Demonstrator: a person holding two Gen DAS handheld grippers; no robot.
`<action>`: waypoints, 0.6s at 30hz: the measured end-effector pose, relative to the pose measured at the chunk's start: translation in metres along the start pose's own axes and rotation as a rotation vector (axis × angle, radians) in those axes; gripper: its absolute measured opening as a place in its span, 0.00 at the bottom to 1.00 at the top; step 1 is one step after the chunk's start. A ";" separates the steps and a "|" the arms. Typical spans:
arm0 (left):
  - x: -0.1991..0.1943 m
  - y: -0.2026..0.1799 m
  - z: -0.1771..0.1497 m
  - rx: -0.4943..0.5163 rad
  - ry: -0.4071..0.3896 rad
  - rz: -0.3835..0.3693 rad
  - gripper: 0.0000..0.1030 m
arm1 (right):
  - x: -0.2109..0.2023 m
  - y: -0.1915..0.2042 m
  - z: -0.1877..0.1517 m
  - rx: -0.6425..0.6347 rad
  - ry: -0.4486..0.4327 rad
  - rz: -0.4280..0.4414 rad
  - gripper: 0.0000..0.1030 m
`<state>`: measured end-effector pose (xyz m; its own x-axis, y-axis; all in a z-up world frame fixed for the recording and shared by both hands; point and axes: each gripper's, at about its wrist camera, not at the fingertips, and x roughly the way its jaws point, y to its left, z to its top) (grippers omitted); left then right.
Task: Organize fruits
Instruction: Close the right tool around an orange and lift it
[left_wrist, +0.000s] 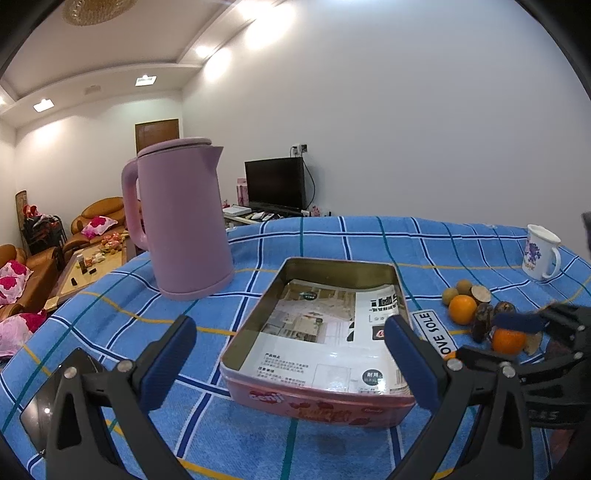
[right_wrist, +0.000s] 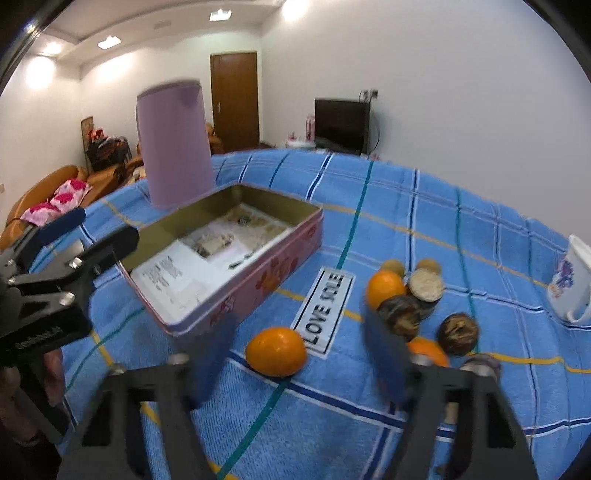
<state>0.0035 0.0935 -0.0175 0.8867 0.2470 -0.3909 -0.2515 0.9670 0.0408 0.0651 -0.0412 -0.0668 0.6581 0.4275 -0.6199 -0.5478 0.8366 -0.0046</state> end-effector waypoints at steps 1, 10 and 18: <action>0.000 0.000 0.000 -0.001 0.002 0.001 1.00 | 0.007 0.001 -0.001 -0.007 0.030 -0.004 0.60; 0.002 0.004 -0.001 -0.012 0.011 0.001 1.00 | 0.026 0.002 -0.004 -0.003 0.113 0.043 0.60; 0.002 -0.003 0.000 -0.016 0.022 -0.036 1.00 | 0.025 0.007 -0.005 -0.026 0.114 0.068 0.41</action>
<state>0.0058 0.0913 -0.0179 0.8866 0.2106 -0.4117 -0.2259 0.9741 0.0118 0.0753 -0.0265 -0.0857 0.5569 0.4396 -0.7047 -0.6033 0.7972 0.0206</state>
